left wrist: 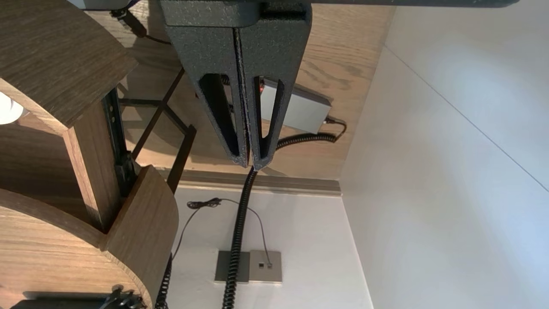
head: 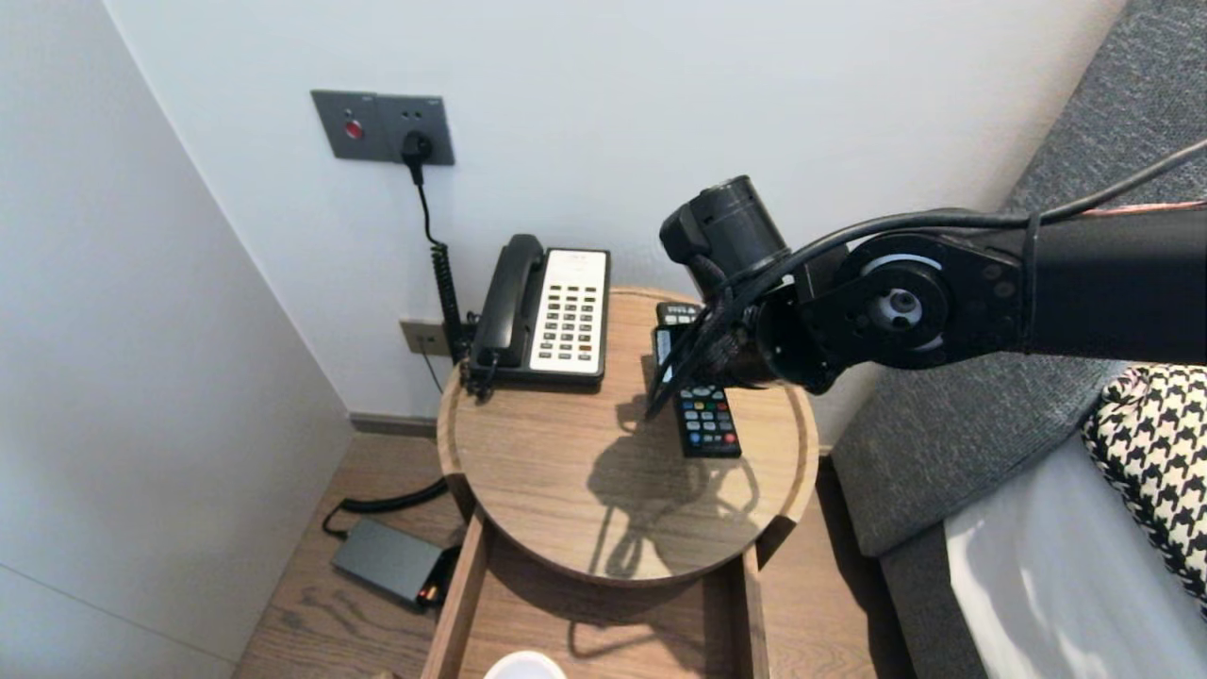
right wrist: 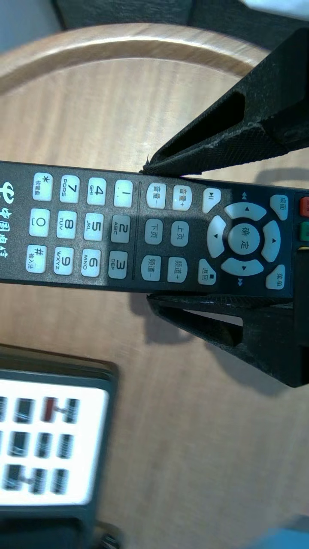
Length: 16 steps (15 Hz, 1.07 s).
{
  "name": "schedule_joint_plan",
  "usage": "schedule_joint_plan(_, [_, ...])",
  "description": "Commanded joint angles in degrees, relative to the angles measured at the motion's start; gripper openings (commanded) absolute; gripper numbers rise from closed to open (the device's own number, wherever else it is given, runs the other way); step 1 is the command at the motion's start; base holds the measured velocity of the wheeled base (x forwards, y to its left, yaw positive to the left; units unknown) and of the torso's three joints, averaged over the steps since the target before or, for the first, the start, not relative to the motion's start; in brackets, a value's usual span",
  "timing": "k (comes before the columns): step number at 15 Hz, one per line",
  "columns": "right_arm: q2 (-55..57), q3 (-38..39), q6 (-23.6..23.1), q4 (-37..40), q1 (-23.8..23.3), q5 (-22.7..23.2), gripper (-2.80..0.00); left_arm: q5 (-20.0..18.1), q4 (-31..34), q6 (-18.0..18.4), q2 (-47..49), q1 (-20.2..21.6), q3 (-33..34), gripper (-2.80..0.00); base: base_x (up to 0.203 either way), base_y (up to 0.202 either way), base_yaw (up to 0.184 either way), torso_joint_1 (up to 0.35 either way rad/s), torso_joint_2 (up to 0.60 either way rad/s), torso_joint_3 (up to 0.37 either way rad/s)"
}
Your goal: Take the remote control out of the drawer one by one and place them on the table
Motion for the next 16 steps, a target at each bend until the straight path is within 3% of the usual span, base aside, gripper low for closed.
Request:
schedule_joint_plan(1, [1.51, 1.4, -0.33, -2.48, 0.06, -0.61, -2.8, -0.05, -0.03, 0.01, -0.01, 0.0, 0.56, -2.8, 0.0, 0.0, 0.0, 0.0, 0.0, 0.0])
schedule_joint_plan(16, [1.62, 8.23, -0.11, -5.83, 0.08, -1.24, -2.8, -0.04, -0.03, 0.01, -0.01, 0.04, 0.58, -2.8, 0.0, 0.0, 0.0, 0.0, 0.0, 0.0])
